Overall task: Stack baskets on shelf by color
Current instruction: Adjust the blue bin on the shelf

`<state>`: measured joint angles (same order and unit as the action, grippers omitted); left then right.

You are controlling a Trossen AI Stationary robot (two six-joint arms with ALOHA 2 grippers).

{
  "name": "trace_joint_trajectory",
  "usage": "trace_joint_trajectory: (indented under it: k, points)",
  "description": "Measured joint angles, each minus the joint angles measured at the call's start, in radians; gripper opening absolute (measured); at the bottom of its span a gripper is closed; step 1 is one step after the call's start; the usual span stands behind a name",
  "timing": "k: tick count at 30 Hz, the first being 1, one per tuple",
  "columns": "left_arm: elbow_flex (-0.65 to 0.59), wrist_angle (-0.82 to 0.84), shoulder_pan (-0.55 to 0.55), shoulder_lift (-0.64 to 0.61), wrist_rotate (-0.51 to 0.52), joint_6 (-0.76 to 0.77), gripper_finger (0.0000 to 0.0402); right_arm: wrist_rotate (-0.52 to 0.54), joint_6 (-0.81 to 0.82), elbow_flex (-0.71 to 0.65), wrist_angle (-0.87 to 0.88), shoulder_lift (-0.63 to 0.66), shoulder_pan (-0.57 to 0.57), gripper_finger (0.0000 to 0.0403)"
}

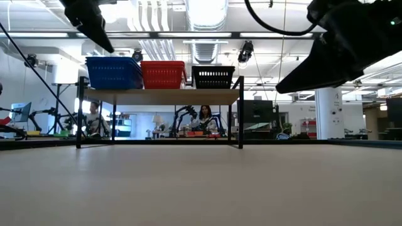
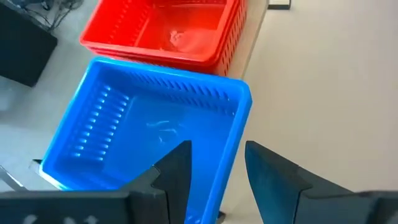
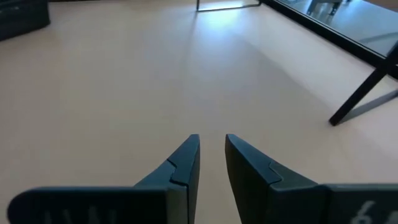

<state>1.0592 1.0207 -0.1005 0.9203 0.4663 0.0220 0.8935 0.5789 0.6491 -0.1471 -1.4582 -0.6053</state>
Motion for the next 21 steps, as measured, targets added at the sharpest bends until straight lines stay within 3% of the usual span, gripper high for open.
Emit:
trace_joint_trajectory:
  k: [4, 11, 14, 19, 21]
  points:
    - [0.001, 0.0, 0.014, 0.009, -0.016, -0.009, 0.0134, -0.002, 0.004, 0.0, 0.0, 0.0, 0.004, 0.007]
    - [0.051, -0.083, 0.143, 0.007, -0.022, 0.0, 0.0128, -0.002, 0.004, 0.0, 0.0, 0.0, 0.004, 0.0075]
    - [0.04, -0.1, 0.185, 0.017, -0.061, 0.053, 0.01, -0.002, 0.004, 0.0, 0.0, 0.0, 0.004, 0.0072]
    - [-0.037, -0.083, 0.226, 0.064, -0.091, 0.164, 0.0016, -0.002, 0.0, 0.0, 0.0, 0.0, 0.004, 0.0066]
    - [-0.066, -0.081, 0.224, 0.082, -0.087, 0.195, 0.0008, -0.002, -0.004, 0.0, 0.0, 0.0, 0.004, 0.0066]
